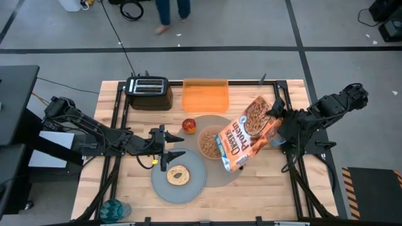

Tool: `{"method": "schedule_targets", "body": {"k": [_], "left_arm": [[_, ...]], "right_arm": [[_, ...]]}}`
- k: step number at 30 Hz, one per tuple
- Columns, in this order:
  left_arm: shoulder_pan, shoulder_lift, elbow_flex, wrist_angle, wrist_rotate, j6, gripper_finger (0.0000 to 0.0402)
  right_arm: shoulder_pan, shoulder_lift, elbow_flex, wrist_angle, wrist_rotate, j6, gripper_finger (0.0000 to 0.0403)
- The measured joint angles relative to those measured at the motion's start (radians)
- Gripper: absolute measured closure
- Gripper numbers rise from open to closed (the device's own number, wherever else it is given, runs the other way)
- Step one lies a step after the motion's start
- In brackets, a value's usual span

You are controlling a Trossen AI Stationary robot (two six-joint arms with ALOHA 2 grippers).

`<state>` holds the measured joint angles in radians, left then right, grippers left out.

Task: Arrange a breakfast setting
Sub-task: Pour the cereal from the yellow cereal box into the light orange bowl

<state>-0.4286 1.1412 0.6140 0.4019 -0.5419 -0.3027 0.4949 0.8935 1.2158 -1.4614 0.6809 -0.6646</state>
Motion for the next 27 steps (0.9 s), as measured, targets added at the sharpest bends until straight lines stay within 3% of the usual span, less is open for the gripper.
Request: {"method": "schedule_targets", "body": {"k": [12,27], "left_arm": [[0.0,0.0,0.0,0.006,-0.006,0.0,0.0127],[0.0,0.0,0.0,0.013,-0.006,-0.004,0.0127]], "right_arm": [[0.0,-0.005,0.11,-0.084,-0.114,0.138,0.0192],[-0.004,-0.013,0.11,-0.11,-0.089,0.169,0.0192]]}}
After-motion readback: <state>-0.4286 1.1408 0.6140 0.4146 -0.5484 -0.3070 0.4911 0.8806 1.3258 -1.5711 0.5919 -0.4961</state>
